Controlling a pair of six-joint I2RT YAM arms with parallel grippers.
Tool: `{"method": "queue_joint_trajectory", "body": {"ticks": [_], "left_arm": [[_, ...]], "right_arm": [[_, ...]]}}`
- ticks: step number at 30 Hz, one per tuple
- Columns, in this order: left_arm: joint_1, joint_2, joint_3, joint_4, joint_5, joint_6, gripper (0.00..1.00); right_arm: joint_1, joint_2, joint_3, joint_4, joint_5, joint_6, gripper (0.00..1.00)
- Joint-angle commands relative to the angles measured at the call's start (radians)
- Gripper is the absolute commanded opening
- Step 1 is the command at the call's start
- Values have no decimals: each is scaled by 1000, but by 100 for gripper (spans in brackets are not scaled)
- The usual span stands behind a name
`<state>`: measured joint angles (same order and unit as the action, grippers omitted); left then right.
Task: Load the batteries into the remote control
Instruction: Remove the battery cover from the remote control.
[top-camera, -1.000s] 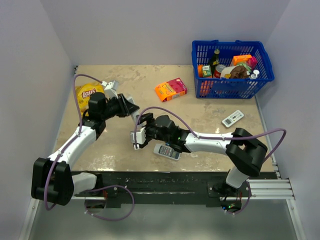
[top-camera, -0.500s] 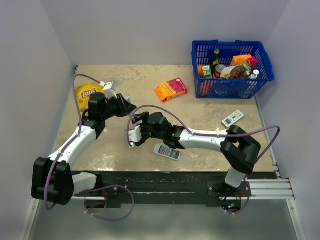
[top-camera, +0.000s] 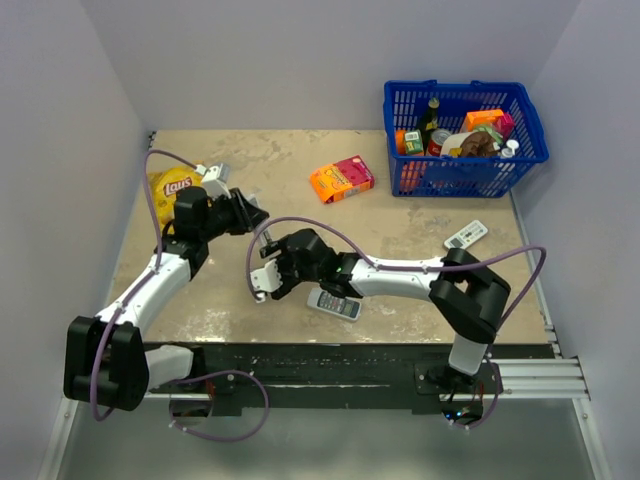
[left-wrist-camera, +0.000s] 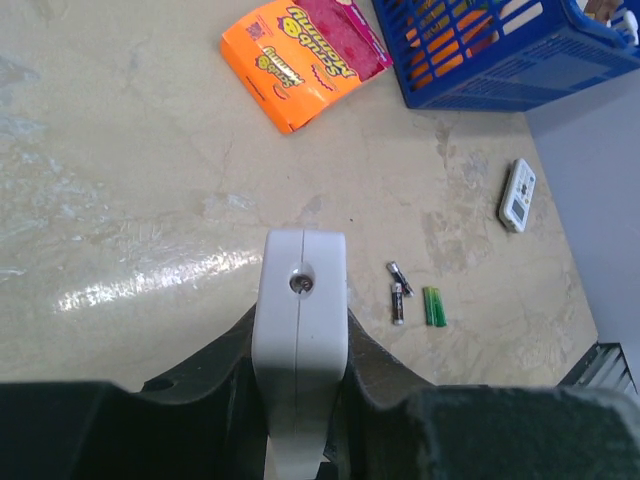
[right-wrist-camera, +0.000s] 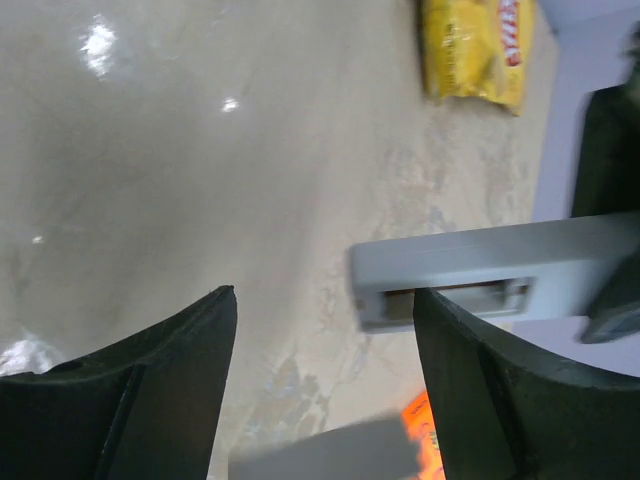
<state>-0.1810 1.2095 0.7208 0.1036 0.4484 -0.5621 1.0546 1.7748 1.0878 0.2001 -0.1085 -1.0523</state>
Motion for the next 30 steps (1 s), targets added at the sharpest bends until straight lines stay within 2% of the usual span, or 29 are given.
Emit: {"method": "queue_joint_trajectory", "body": {"ticks": [1,10,16,22,26,30], "left_arm": [[-18,-54,25,156,168,-98,0],[-18,-15,25,130,110,-78,0],[-8,-16,26,101,44,-62,0],[0,-48,28,76,-10,-47,0],[0,-74,26,76,-14,-38,0],[0,-99,29,70,-13,-32,0]], "right_arm": [[18,60,7,-119,-83,14,73],[18,-69,-45,-25,-69,70,74],[4,-204,-78,5,-43,207,76],[-27,-379,-103,-11,81,500,78],[-53,-445,-79,-131,185,742,78],[-64,-477,-71,-226,282,860,74]]}}
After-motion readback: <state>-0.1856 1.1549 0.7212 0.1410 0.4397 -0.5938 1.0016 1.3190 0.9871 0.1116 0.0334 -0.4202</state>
